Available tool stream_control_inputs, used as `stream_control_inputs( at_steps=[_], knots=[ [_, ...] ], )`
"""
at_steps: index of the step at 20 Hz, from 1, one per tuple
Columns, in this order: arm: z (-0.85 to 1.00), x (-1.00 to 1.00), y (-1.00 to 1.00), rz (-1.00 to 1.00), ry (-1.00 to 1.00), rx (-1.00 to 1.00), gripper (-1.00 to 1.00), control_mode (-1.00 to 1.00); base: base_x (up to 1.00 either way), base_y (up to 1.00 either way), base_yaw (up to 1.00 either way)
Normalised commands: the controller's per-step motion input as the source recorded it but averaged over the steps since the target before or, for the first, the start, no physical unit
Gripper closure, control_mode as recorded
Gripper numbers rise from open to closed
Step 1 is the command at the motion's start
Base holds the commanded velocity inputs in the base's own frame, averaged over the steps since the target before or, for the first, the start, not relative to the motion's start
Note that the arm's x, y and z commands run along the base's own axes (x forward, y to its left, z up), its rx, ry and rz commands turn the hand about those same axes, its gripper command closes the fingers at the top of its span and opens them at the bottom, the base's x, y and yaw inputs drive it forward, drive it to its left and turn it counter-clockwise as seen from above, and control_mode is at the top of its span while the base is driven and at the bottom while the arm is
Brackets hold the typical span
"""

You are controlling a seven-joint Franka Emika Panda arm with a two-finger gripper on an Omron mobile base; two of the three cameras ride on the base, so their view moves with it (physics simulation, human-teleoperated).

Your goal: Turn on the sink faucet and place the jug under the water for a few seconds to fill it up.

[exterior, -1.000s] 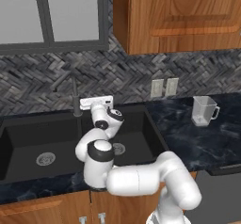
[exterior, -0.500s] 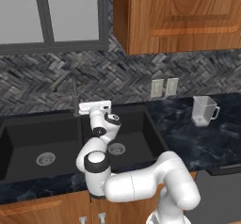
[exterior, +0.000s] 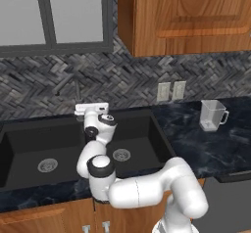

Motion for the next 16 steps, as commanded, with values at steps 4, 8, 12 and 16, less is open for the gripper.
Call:
stream_control_inputs(
  at_steps=[4, 8, 12, 16],
  knots=[
    [-0.13, 0.24, -0.05, 0.0, 0.0, 0.01, -1.0, -1.0, 0.0, 0.0, 0.0],
    [-0.17, 0.28, -0.02, 0.0, 0.0, 0.0, -1.0, -1.0, 0.0, 0.0, 0.0],
    [-0.19, 0.27, 0.0, 0.0, 0.0, 0.0, 1.0, -1.0, 0.0, 0.0, 0.0],
    [-0.11, 0.25, 0.0, 0.0, 0.0, 0.0, 1.0, -1.0, 0.0, 0.0, 0.0]
  ],
)
